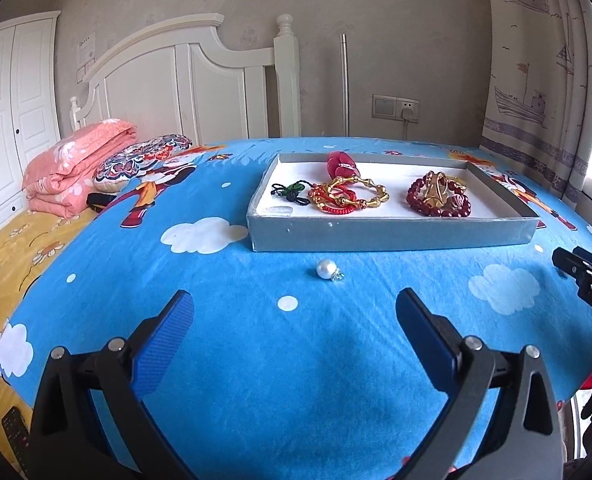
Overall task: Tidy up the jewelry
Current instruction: 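Reach the right tool to the pearl earring and grasp it, then carry the pearl earring over the tray with the right tool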
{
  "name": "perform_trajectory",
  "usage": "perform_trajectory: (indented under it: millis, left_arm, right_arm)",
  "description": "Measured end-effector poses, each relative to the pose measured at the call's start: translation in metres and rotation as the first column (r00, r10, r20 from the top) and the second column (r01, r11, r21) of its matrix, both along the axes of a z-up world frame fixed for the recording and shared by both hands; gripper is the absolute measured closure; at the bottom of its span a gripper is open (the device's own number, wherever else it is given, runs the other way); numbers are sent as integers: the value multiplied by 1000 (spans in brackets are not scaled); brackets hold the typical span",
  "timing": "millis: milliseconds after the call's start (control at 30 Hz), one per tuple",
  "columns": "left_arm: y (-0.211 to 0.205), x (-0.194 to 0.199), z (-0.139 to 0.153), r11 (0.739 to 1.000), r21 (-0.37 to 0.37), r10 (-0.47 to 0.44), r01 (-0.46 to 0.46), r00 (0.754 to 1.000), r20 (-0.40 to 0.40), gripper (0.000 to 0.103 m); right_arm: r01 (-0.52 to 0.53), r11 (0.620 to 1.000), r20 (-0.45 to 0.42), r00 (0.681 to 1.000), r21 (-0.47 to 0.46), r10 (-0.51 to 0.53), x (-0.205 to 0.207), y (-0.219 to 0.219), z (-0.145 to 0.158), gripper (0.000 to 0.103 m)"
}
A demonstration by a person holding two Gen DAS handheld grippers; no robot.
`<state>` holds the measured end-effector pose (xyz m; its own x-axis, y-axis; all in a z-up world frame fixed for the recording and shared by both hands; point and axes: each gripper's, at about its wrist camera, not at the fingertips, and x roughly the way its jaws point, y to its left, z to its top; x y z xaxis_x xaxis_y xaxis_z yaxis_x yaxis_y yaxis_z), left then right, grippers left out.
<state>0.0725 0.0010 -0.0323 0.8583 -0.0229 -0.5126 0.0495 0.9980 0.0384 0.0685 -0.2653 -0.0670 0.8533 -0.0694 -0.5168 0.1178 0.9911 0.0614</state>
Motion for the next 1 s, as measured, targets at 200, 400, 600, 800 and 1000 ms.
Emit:
perform_trajectory:
  millis: [200, 400, 600, 800, 1000]
  left_arm:
    - [3, 4, 2, 999, -32, 2, -2, 1000, -14, 5]
    - [-4, 10, 7, 998, -54, -18, 16, 999, -34, 5]
    - [-6, 32, 12, 995, -97, 11, -20, 996, -87, 10]
    - [-10, 67, 9, 994, -95, 30, -54, 972, -233, 37]
    - [-18, 76, 0, 998, -27, 42, -50, 965, -258, 62]
  right_arm:
    - [-8, 998, 36, 999, -58, 11, -9, 6, -6, 76]
    - [-45, 994, 64, 997, -95, 51, -14, 12, -9, 88]
    - [-63, 995, 75, 995, -72, 68, -18, 12, -8, 88]
    - [-77, 996, 86, 993, -46, 81, -22, 9, -9, 88]
    - [-75, 997, 94, 993, -19, 77, -24, 3, -10, 88]
